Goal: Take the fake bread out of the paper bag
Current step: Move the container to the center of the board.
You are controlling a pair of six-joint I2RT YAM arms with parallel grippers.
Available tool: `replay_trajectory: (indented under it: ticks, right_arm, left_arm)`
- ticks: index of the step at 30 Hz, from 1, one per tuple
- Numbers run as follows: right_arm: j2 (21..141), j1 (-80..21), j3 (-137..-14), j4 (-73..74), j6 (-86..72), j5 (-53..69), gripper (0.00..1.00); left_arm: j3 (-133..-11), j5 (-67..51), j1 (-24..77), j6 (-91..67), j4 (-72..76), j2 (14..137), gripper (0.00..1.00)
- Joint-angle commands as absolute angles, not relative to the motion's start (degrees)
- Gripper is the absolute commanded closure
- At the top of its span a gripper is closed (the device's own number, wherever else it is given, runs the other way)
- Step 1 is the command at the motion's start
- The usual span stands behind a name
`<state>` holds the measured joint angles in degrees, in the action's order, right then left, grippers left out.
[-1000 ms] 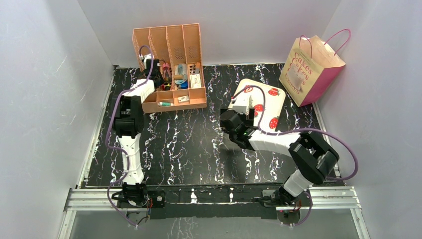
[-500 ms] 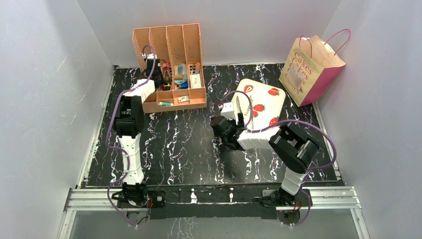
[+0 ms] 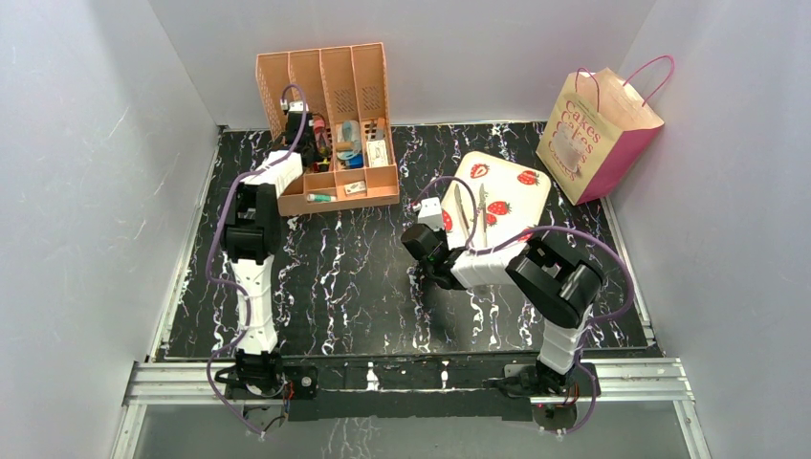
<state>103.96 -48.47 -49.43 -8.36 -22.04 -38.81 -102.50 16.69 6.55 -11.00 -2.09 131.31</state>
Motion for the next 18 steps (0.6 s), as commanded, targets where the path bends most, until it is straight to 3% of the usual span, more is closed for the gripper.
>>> replay_trajectory:
  ticks: [1,7,18]
  right_arm:
    - [105.5,-48.3,-48.2,-5.5,-21.7,-33.9,0.87]
    - [103.6,-48.5,-45.4,-5.2,-22.8,-27.4,0.98]
    - [101.3,-54.3,-45.2,-1.3,-25.1,-21.0,1.00]
  left_arm:
    - [-104.6,16.5,8.6,-11.4,-2.3,134.0,1.00]
    - [-105.1,16.1,10.0,-10.6,-2.0,134.4,1.00]
    - [-107.6,14.4,14.4,-8.6,-1.9,135.1,1.00]
